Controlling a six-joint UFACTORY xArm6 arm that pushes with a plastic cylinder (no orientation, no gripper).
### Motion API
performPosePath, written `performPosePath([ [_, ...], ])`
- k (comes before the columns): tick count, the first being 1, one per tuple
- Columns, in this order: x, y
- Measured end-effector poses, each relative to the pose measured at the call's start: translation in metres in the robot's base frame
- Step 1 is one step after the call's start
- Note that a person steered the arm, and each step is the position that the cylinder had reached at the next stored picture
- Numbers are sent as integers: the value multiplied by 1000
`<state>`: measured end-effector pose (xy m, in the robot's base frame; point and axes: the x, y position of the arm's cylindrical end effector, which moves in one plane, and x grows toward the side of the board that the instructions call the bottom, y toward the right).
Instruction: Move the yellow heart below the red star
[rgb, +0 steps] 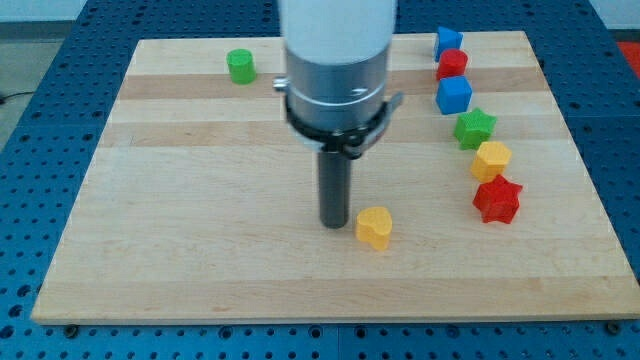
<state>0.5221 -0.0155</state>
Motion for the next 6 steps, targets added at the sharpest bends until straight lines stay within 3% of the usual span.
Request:
performPosePath([
  [2, 9, -40],
  [6, 24, 108],
])
